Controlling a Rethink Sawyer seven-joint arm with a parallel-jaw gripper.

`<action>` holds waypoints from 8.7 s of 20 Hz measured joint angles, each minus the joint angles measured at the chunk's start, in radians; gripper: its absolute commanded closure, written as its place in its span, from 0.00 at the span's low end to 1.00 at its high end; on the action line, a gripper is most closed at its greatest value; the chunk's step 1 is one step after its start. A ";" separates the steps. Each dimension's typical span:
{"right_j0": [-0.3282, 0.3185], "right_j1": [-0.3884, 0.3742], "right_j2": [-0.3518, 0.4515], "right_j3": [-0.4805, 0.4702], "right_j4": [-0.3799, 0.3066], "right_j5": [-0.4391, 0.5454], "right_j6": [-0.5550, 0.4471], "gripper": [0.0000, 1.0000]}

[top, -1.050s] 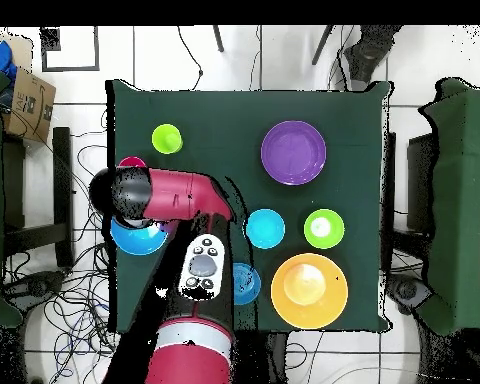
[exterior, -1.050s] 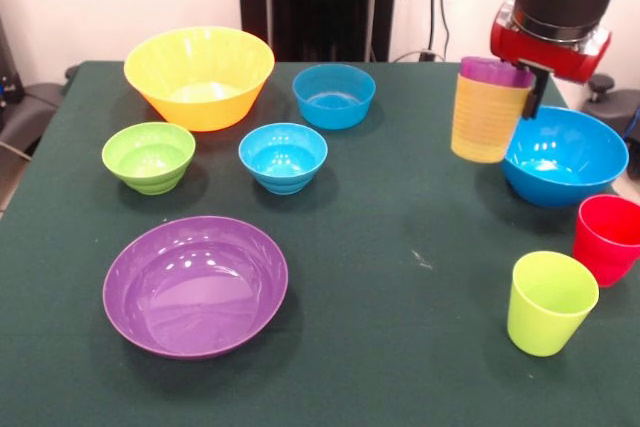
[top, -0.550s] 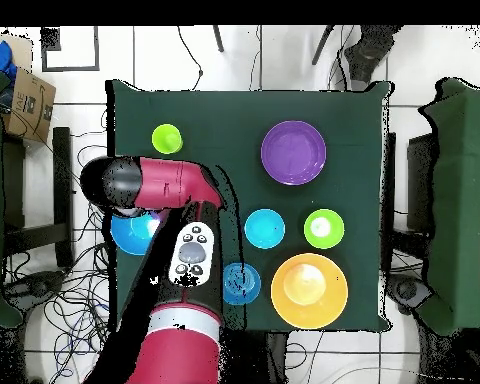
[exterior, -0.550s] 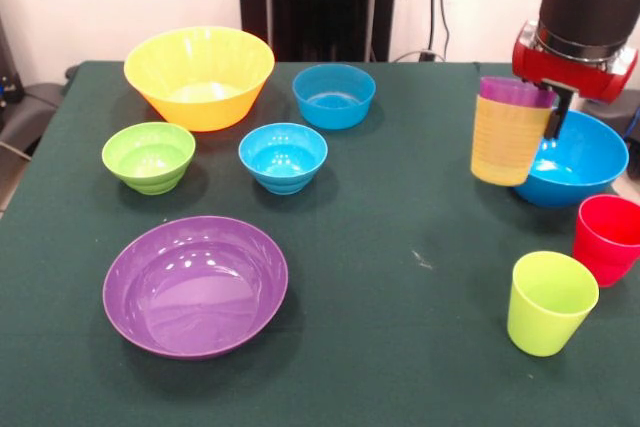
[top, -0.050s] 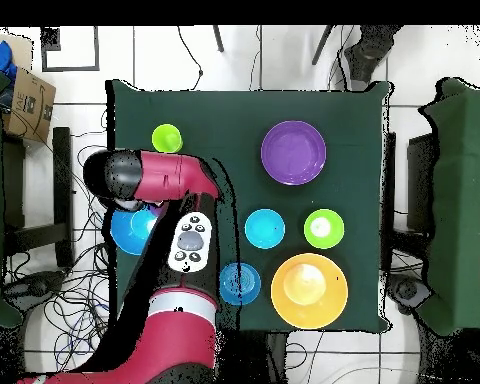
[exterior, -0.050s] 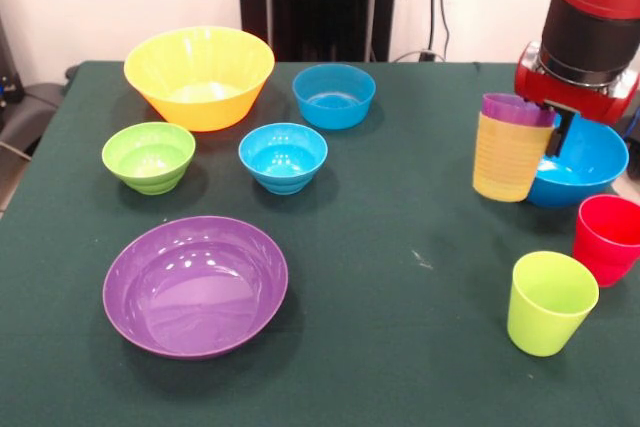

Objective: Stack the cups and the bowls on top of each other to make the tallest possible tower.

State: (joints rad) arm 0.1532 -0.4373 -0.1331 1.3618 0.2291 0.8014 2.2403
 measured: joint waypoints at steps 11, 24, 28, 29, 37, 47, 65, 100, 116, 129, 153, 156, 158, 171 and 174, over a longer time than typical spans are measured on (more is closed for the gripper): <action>0.043 0.039 -0.018 -0.052 0.021 0.033 0.001 1.00; 0.091 0.059 -0.062 -0.157 0.054 0.207 0.043 1.00; 0.087 0.058 -0.072 -0.186 0.059 0.273 0.053 1.00; 0.086 0.058 -0.074 -0.191 0.061 0.284 0.055 1.00; 0.059 0.062 -0.116 -0.226 0.081 0.335 0.085 1.00; 0.039 0.123 -0.174 -0.345 0.090 0.382 0.176 1.00; 0.040 0.296 -0.183 -0.596 0.123 0.452 0.288 1.00; 0.020 0.385 -0.234 -0.870 0.221 0.613 0.288 1.00; -0.022 0.487 -0.295 -0.980 0.261 0.620 0.288 1.00; -0.022 0.554 -0.354 -1.045 0.325 0.620 0.288 1.00; -0.023 0.642 -0.499 -1.114 0.446 0.620 0.288 0.00; -0.023 0.642 -0.504 -1.114 0.446 0.620 0.288 0.00; -0.023 0.641 -0.512 -1.114 0.446 0.620 0.288 0.00; -0.023 0.638 -0.524 -1.114 0.446 0.620 0.288 0.00; -0.022 0.636 -0.524 -1.112 0.446 0.617 0.288 0.00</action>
State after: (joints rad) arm 0.1307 0.1989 -0.6573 0.2493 0.6751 1.4184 2.5280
